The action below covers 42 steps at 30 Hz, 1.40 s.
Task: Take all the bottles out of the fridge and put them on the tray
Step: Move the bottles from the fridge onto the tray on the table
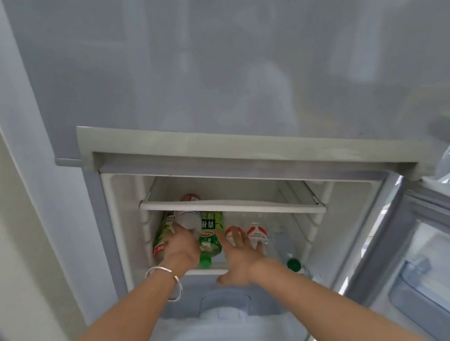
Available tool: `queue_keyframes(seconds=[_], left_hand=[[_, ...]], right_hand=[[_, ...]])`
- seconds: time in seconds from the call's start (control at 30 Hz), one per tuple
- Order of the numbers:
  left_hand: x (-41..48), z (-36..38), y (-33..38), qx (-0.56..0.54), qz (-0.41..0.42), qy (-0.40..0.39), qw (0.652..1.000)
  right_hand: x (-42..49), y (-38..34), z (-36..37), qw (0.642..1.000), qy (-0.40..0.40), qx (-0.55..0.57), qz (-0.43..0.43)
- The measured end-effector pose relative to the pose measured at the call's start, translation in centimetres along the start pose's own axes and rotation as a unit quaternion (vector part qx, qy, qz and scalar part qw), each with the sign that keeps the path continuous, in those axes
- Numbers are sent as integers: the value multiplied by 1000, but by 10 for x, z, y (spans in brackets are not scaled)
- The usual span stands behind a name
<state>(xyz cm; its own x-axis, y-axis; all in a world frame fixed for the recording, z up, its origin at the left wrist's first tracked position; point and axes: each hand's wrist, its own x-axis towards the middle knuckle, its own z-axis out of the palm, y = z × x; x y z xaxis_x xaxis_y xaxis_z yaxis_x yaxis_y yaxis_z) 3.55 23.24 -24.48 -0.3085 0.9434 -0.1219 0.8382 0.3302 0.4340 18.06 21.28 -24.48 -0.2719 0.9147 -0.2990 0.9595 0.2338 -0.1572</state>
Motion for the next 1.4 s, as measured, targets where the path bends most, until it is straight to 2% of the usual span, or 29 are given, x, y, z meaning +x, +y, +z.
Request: queue_keyframes(seconds=[0.1, 0.17, 0.27, 0.37, 0.57, 0.73, 0.87, 1.0, 1.13, 1.27, 1.33, 1.4], left_hand=[[-22, -13, 3, -23, -9, -10, 1000], [-39, -27, 1, 6, 2, 2, 1000], [-61, -46, -2, 57, 19, -22, 998], [-95, -75, 4, 98, 71, -31, 992], [-178, -135, 51, 129, 142, 40, 981], [-243, -162, 108, 113, 210, 109, 965], [-282, -182, 149, 56, 273, 169, 945], [-316, -204, 202, -13, 340, 227, 913], [-346, -234, 263, -205, 440, 170, 857], [-362, -239, 310, -320, 469, 161, 807], [-356, -227, 327, -348, 456, 138, 807], [-340, -207, 346, -349, 426, 76, 831]], right_hand=[[-14, -1, -11, 1000, 3, 3, -1], [-31, -3, -20, 1000, 9, 0, -8], [-56, -5, -32, 1000, 0, -21, -18], [-86, -9, -45, 999, -25, -20, -26], [-133, -11, -67, 998, -9, 7, -67], [-197, 8, -95, 986, 9, 134, -99], [-241, 38, -125, 948, -2, 302, -95], [-290, 74, -168, 909, 78, 395, -105], [-341, 113, -221, 867, 159, 456, -125], [-371, 152, -266, 808, 273, 509, -116], [-373, 169, -278, 786, 343, 505, -100], [-365, 187, -286, 768, 414, 483, -79]])
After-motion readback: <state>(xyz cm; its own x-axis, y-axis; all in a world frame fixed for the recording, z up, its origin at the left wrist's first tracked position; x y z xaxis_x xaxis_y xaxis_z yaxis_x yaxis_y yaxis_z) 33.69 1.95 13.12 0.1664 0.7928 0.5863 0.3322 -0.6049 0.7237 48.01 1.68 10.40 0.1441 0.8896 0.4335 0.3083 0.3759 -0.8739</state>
